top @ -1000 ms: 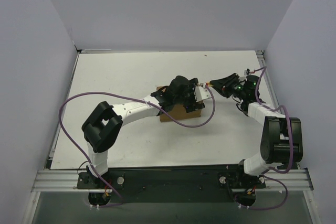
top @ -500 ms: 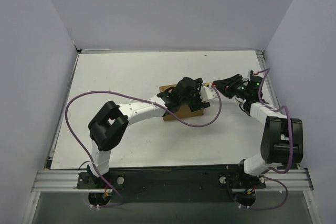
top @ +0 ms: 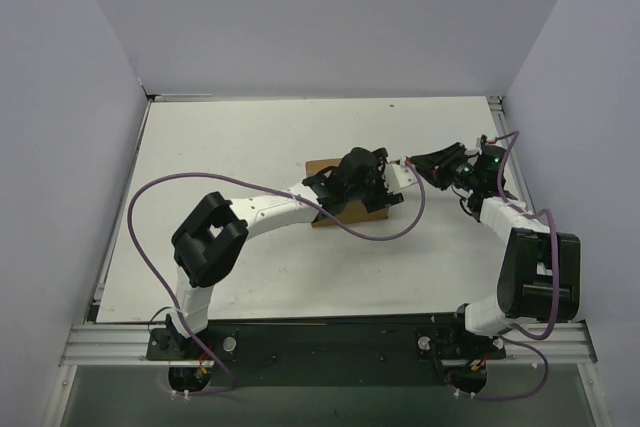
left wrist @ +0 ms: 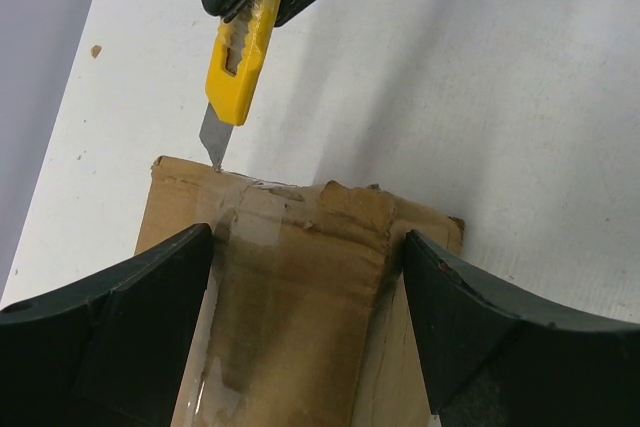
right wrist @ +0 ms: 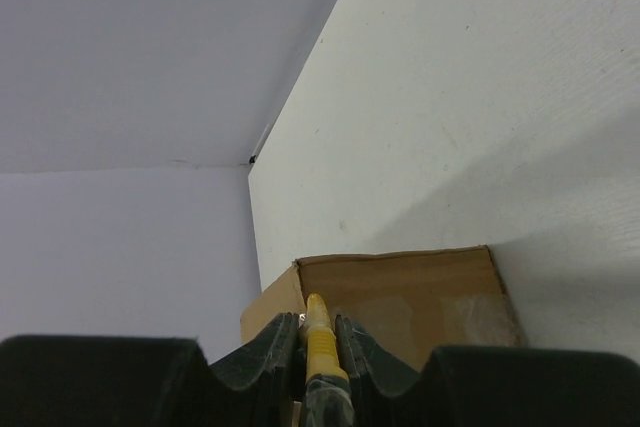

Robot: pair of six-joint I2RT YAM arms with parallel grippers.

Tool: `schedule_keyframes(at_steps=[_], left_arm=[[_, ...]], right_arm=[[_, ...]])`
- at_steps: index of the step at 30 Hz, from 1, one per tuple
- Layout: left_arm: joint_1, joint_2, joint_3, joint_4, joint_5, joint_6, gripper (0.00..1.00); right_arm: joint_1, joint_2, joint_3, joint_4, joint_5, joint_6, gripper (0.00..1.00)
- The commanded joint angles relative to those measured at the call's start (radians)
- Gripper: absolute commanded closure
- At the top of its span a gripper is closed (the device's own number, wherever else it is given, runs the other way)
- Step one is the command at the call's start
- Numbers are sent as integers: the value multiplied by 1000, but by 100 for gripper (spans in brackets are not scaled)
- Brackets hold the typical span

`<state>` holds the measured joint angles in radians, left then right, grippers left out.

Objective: Unpack the express box

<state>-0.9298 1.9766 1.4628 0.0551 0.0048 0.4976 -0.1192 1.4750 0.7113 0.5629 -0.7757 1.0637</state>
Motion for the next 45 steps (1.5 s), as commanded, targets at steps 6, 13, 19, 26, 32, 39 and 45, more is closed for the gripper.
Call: schedule_keyframes(at_steps=[6,13,19,26,32,39,45], left_arm=[[57,42,44,0,-166,-33,16],[57,47,42,0,-166,-33,17],[59,19,21,-6,-111,-40,14],[65,-120,69,-119,246,-119,9],[147,-212,204,-257,506,-280,9],[387,-170,260,-279,466,-275,81],[467,0,347,-397,420,-172,100]], right_arm=[[-4,-67,22,-167,-200,-99,100],[-10,-87,13,-173,-215,-113,100],[-92,-180,26,-248,-179,-177,100],[-129,-254,122,-531,-53,-508,100],[-18,-330,126,-733,-16,-893,100],[231,-400,70,-775,102,-1079,100],[338,-317,106,-724,219,-1022,100]])
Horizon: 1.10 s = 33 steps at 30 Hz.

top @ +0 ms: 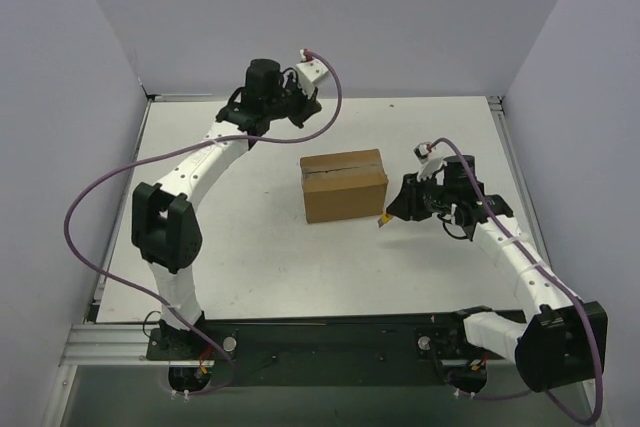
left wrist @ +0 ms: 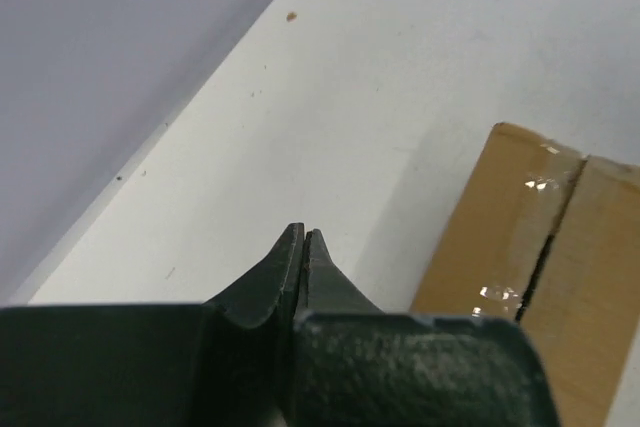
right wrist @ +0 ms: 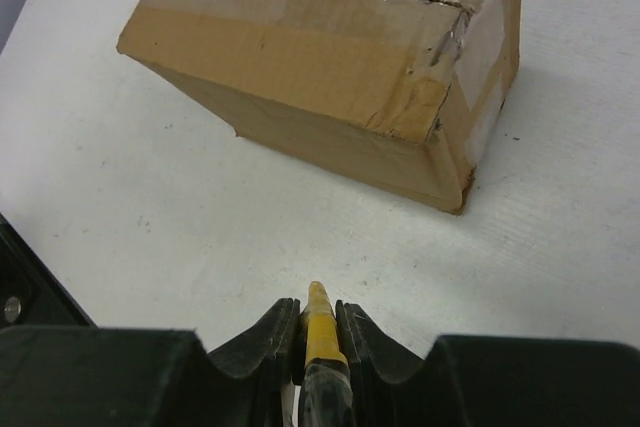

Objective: Unpack the express box

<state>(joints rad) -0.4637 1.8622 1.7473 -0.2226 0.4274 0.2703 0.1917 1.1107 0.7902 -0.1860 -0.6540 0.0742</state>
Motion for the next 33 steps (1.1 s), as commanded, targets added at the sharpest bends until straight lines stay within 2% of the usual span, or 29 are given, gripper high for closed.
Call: schedule_keyframes(at_steps=[1,4,7,10,15,18,22,26,30,31,32,33], left_arm=[[5,135,84,-135,-7,59,100],[8,192,110,-214,19,84,100],[7,175,60,-230,40,76,100],[10,105,-63,-222,97,72,100],[7,-96,-309,-225,217,66,100],[-3,-205,-391,-273,284,92,100],[-30,-305,-505,-345,339,194,100],[-18,-363,-520,-411,324,254,100],[16,-408,-502,-531,324,392,100],[20,-428,-497,-525,323,392,97],[23,-435,-487,-490,320,389,86],[30,-442,-482,-460,314,367,79]], right_arm=[[34,60,36,25,115,-39,100],[48,119,87,7,163,-59,100],[48,187,156,2,191,-67,100],[54,276,257,10,224,-112,100],[75,473,434,31,231,-139,100],[121,598,567,42,237,-149,100],[205,748,740,36,220,-145,100],[296,865,886,43,266,-149,100],[276,871,936,53,326,-146,100],[264,853,923,54,332,-143,100],[247,806,903,53,335,-139,100],[211,776,856,53,340,-133,100]])
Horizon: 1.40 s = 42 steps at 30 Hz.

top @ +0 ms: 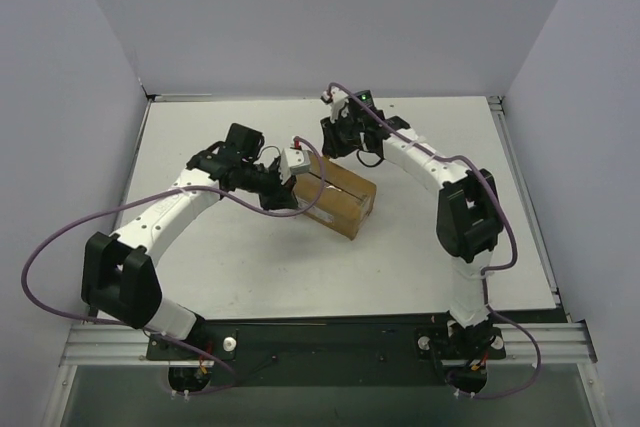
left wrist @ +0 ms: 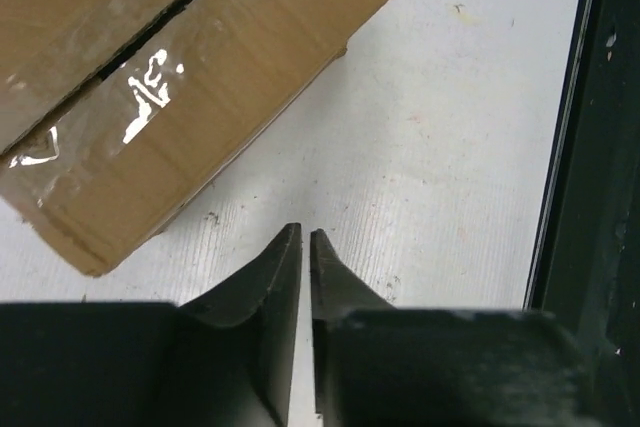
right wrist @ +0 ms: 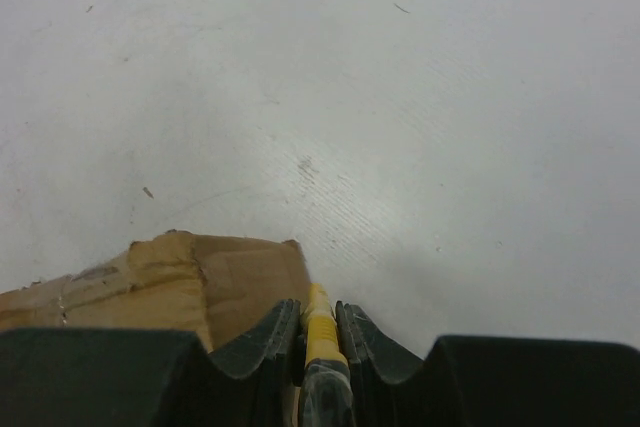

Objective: Unpack the express box

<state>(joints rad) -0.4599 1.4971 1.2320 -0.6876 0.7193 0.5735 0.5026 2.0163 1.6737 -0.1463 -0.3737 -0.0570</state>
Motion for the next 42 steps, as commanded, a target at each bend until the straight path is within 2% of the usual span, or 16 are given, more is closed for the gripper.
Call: schedule_keyframes(at_steps=[1,2,4,5,8,9,12,16,18,22,25,27,31,34,38,42], left_arm=[[26,-87,41,40,-3,54,75],[26,-90,47,118,-18,39,64],[23,-92,50,192,-40,26,52],[18,-90,50,254,-44,35,39],[-26,-80,37,307,-54,127,26],[-42,-74,40,300,-52,228,23],[-103,-40,52,240,-21,419,19],[-169,-2,72,142,25,623,17],[-187,15,57,167,31,684,17],[-255,44,-28,368,-9,730,15],[-304,95,-74,542,-65,695,15],[-342,148,-85,667,-112,579,15],[-405,256,-46,946,-321,450,15],[-445,334,12,1051,-435,382,16],[-450,367,86,1033,-505,229,16],[-411,254,64,883,-359,140,15]], right_arm=[[-123,-164,-60,13,61,6,100],[-145,-238,-89,11,59,26,100],[-217,-313,-184,4,55,49,100],[-239,-385,-213,-4,47,90,100],[-334,-522,-359,-35,-16,172,100],[-369,-553,-396,-44,-37,236,100],[-410,-668,-541,-50,-140,346,100],[-420,-799,-713,-61,-160,362,100],[-421,-830,-758,-62,-154,365,100],[-449,-883,-815,-61,-195,367,100],[-487,-903,-818,-62,-226,373,100],[-500,-904,-807,-65,-248,387,100],[-541,-890,-764,-85,-243,369,100],[-564,-864,-730,-90,-249,362,100],[-607,-815,-704,-12,-303,428,100],[-665,-729,-677,69,-421,592,100]])
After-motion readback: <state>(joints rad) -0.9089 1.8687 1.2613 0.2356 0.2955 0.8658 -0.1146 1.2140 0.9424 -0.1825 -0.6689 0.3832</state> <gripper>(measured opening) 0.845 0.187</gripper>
